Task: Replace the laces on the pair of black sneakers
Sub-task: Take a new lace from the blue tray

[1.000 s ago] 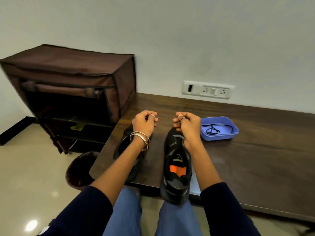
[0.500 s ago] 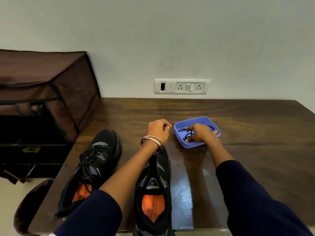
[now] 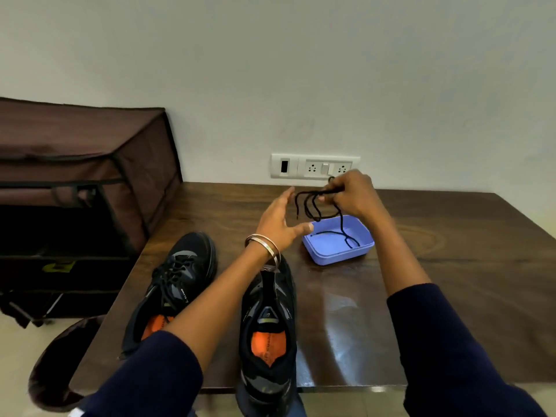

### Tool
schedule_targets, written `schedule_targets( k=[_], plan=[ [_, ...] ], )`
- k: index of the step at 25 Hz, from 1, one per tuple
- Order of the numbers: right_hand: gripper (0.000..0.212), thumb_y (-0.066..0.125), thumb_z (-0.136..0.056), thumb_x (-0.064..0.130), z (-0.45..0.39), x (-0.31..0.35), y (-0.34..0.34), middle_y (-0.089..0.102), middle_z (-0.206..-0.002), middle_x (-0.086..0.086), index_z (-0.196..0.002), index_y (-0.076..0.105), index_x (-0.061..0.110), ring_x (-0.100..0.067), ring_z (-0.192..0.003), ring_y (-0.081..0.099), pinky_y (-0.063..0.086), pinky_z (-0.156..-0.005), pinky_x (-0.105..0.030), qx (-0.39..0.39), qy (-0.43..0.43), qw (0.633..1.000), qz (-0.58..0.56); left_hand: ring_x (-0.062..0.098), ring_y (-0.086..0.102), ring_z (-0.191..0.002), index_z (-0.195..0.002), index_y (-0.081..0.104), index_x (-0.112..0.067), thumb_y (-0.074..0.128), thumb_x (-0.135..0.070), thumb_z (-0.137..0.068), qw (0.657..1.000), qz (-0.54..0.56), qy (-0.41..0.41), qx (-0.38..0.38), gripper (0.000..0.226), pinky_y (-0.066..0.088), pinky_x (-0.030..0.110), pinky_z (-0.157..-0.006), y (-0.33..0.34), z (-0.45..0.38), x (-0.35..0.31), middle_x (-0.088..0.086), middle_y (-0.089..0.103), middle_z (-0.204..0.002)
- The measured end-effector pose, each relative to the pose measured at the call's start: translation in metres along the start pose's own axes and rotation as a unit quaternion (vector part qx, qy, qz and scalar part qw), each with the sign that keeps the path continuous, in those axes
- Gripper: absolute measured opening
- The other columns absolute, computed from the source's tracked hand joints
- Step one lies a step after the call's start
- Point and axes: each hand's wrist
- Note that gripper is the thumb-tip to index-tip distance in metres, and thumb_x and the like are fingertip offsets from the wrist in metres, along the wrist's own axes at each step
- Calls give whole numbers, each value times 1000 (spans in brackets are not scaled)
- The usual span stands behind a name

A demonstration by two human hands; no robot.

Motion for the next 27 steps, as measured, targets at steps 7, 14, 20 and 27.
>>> schedule_targets(
  k=[7,14,20,27],
  plan=[
    [8,74,-79,1,67,110,-66,62,-72,-10,-86,72,2,-17,-62,56,52,-59,-30,-4,-101,957,-272,11,57,-111,-143,34,-18,75,-5,-78,958,276,-35,64,79,47,28,-96,-6,38,-66,6,59,-124],
    [6,74,-78,3,78,85,-113,61,-65,-6,-78,70,7,-15,-56,58,54,-53,-27,-247,-13,915,-320,7,39,-41,-97,70,-11,58,-18,-94,963,249,-68,78,15,42,22,-47,-25,97,-53,-4,53,-56],
    [19,74,-71,7,75,-31,-88,69,-91,-19,-88,71,-1,-33,-80,69,60,-68,-47,-307,203,917,-153,12,38,-52,-90,73,-19,56,-6,-94,991,96,-98,-9,21,38,21,-48,-82,113,-5,3,53,-64],
    [43,79,-76,18,115,-17,3,63,-118,-15,-113,61,8,-31,-105,61,50,-80,-34,85,188,954,216,-3,59,-65,-97,76,-24,67,-12,-87,997,-64,-44,-16,18,43,6,-71,-68,111,-24,-14,63,-62]
  ],
)
Point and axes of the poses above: each hand's wrist, its own z-axis away from the middle knuckle, its own y-axis out of the palm, x = y × z
